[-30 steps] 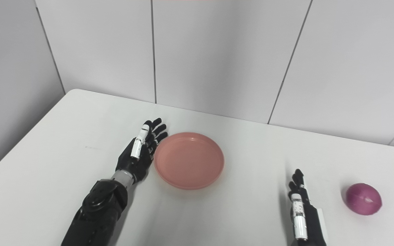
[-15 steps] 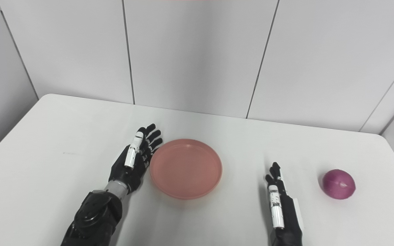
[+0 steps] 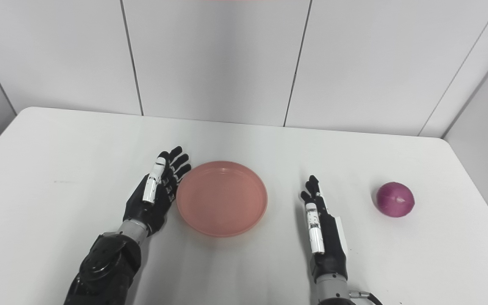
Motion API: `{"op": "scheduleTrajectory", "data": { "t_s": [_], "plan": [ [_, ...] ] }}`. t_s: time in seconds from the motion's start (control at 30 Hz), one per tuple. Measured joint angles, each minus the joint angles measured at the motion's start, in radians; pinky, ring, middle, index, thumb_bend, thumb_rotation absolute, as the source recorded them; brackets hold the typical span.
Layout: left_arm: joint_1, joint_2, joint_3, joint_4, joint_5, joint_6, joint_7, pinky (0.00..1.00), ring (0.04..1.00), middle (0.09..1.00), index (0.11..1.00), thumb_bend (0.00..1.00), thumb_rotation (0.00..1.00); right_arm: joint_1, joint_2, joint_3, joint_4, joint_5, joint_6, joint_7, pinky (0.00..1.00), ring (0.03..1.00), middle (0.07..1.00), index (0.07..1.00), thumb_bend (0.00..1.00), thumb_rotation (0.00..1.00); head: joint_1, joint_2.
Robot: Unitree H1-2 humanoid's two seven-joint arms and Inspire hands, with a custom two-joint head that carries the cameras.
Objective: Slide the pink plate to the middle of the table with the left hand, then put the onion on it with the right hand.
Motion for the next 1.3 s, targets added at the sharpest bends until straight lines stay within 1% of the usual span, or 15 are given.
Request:
{"op": "scheduleTrajectory", "data": {
  "t_s": [0.2, 0.3, 0.67, 0.87, 0.93, 1.0, 1.07, 1.1, 1.2, 1.3],
  "plan": [
    [0.005, 0.0, -0.01, -0.004, 0.0, 0.001, -0.012, 0.91, 0.928, 0.934, 0.908, 0.44, 1.0, -0.002, 0.004, 0.003, 0.0, -0.019, 0.0, -0.005, 0.99, 0.939, 0.957, 0.975, 0.23, 1.0, -0.034, 0.009],
    [0.007, 0.0, -0.009, -0.006, -0.001, 0.004, -0.016, 0.9, 0.926, 0.934, 0.908, 0.44, 1.0, -0.002, 0.011, 0.005, 0.0, -0.026, 0.0, -0.008, 0.99, 0.939, 0.957, 0.976, 0.22, 1.0, -0.051, 0.015],
    [0.01, 0.007, -0.006, -0.006, -0.007, 0.004, -0.032, 0.93, 0.947, 0.954, 0.93, 0.45, 1.0, -0.013, 0.021, 0.005, -0.009, -0.048, 0.006, -0.021, 0.99, 0.94, 0.96, 0.975, 0.23, 1.0, -0.068, 0.023],
    [0.011, 0.01, -0.002, 0.001, -0.006, -0.009, -0.043, 0.93, 0.951, 0.958, 0.933, 0.46, 1.0, -0.021, 0.005, 0.004, -0.053, -0.063, 0.02, -0.019, 1.0, 0.958, 0.978, 0.992, 0.25, 1.0, -0.083, 0.032],
    [0.014, 0.013, -0.002, 0.001, -0.006, -0.017, -0.047, 0.93, 0.95, 0.958, 0.934, 0.45, 1.0, -0.024, -0.002, 0.003, -0.067, -0.069, 0.027, -0.019, 0.99, 0.958, 0.978, 0.991, 0.27, 1.0, -0.092, 0.037],
    [0.017, 0.014, -0.001, 0.0, -0.006, -0.022, -0.047, 0.94, 0.951, 0.959, 0.936, 0.46, 1.0, -0.028, -0.012, 0.004, -0.076, -0.086, 0.044, -0.019, 0.97, 0.958, 0.979, 0.989, 0.31, 1.0, -0.1, 0.038],
    [0.018, 0.016, -0.001, 0.0, -0.006, -0.025, -0.049, 0.94, 0.953, 0.96, 0.938, 0.46, 1.0, -0.034, -0.025, 0.004, -0.09, -0.111, 0.065, -0.019, 0.98, 0.96, 0.975, 0.98, 0.33, 1.0, -0.107, 0.041],
    [0.019, 0.018, -0.001, 0.0, -0.006, -0.026, -0.052, 0.94, 0.954, 0.96, 0.937, 0.46, 1.0, -0.037, -0.028, 0.004, -0.099, -0.124, 0.075, -0.019, 0.99, 0.97, 0.97, 0.971, 0.35, 1.0, -0.113, 0.041],
    [0.02, 0.023, 0.001, 0.0, -0.009, -0.029, -0.058, 0.94, 0.957, 0.964, 0.939, 0.46, 1.0, -0.058, -0.039, 0.0, -0.138, -0.149, 0.113, -0.02, 0.96, 0.956, 0.962, 0.964, 0.34, 1.0, -0.115, 0.043],
    [0.023, 0.023, 0.005, 0.001, -0.016, -0.033, -0.065, 0.94, 0.957, 0.964, 0.94, 0.46, 1.0, -0.086, -0.056, -0.007, -0.162, -0.163, 0.123, -0.016, 0.93, 0.947, 0.955, 0.962, 0.37, 1.0, -0.129, 0.044]
  ]
}}
